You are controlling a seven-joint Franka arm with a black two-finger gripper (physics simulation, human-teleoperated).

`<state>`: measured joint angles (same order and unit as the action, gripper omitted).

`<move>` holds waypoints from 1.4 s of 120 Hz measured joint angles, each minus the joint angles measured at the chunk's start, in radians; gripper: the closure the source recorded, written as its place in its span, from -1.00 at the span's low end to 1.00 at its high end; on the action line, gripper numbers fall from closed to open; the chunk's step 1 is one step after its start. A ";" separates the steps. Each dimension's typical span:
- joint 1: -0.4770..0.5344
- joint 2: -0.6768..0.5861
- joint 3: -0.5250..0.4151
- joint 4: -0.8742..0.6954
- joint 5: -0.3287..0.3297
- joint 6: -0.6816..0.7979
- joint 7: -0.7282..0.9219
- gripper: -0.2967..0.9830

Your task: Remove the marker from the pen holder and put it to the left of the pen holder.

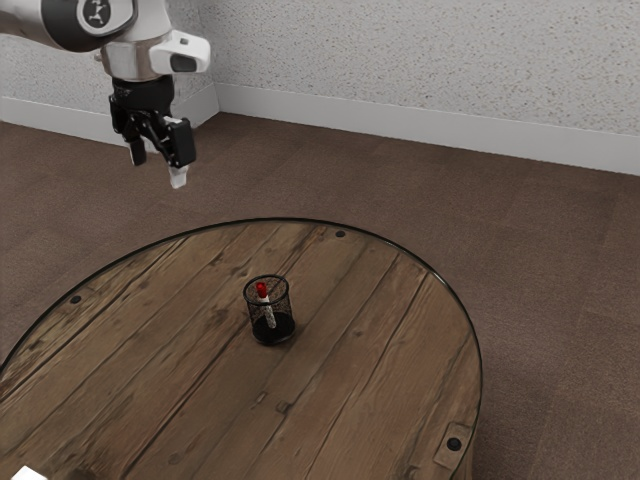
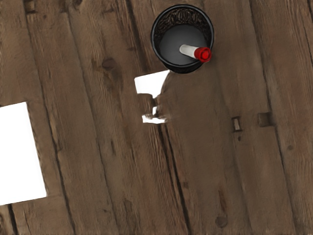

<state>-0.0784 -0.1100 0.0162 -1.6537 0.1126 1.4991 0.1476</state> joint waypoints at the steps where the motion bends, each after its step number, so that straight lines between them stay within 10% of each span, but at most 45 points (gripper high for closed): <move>1: 0.001 0.000 0.000 0.000 0.000 0.000 0.002 -0.54; 30: 0.022 0.103 -0.001 -0.042 -0.003 0.036 0.044 -0.54; 79: -0.045 0.405 0.001 -0.119 -0.030 0.505 -0.066 -0.54; 141: -0.049 0.365 0.030 -0.269 -0.045 0.700 -0.253 -0.54; 168: -0.054 0.356 0.029 -0.283 -0.047 0.716 -0.295 -0.10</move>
<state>-0.1320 0.2458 0.0456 -1.9369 0.0660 2.2150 -0.1478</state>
